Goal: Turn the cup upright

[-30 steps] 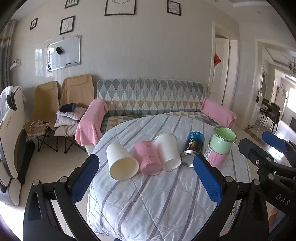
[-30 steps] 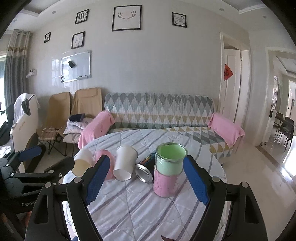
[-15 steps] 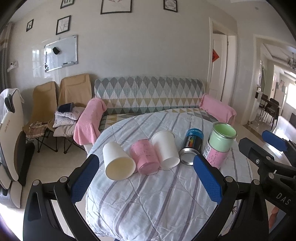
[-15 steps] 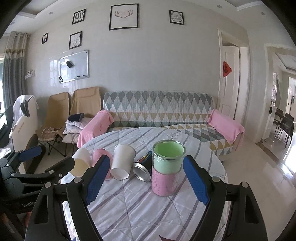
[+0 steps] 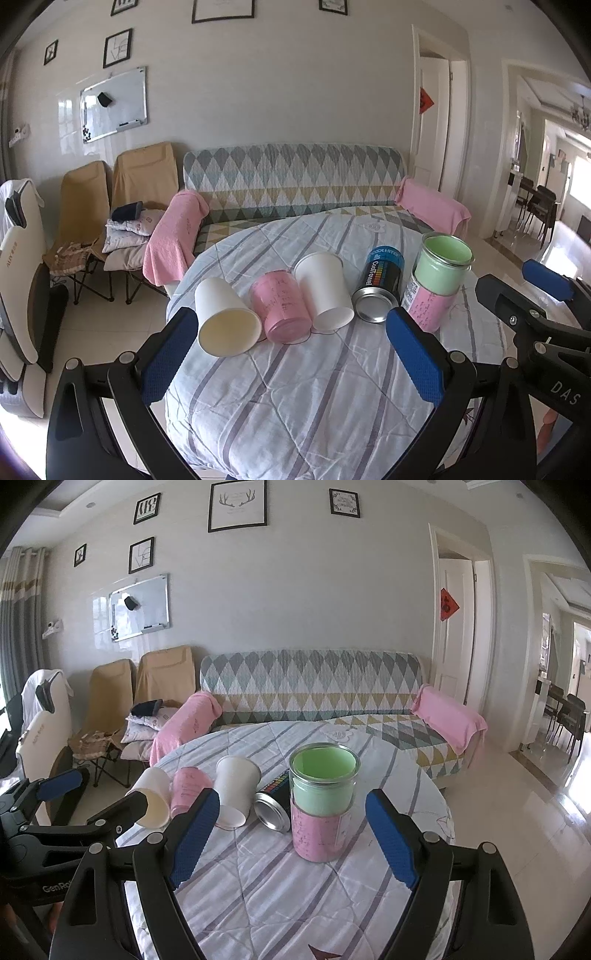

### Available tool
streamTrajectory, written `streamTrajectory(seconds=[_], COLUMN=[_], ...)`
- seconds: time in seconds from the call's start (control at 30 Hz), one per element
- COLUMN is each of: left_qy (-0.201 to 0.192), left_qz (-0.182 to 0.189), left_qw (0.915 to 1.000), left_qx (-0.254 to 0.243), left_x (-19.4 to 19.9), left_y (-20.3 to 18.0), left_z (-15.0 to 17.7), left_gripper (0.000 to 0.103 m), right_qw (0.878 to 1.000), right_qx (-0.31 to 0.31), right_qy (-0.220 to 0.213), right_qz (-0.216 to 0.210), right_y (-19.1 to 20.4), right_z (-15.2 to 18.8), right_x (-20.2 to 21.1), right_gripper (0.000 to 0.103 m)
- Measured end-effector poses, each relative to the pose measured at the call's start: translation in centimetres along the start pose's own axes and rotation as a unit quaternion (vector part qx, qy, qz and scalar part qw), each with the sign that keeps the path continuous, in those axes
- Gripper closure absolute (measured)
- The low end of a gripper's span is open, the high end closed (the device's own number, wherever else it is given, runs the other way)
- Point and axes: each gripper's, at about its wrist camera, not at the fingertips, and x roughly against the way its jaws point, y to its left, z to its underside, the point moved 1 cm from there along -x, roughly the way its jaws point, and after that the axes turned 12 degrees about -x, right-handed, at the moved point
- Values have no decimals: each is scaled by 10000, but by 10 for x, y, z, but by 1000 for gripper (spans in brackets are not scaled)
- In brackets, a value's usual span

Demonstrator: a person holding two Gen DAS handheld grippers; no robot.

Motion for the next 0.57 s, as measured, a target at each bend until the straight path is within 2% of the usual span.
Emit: streamTrajectory(seconds=[0.57], left_qy=[82], left_qz=[53], left_qw=[10000], left_qx=[4], left_x=[-6], left_y=[0], left_z=[0], left_gripper=[0], right_qw=[9998], right_qx=[-79], right_qy=[162], right_qz=[41], right_y=[-4], right_z=[4], right_x=[-11], right_gripper=[20])
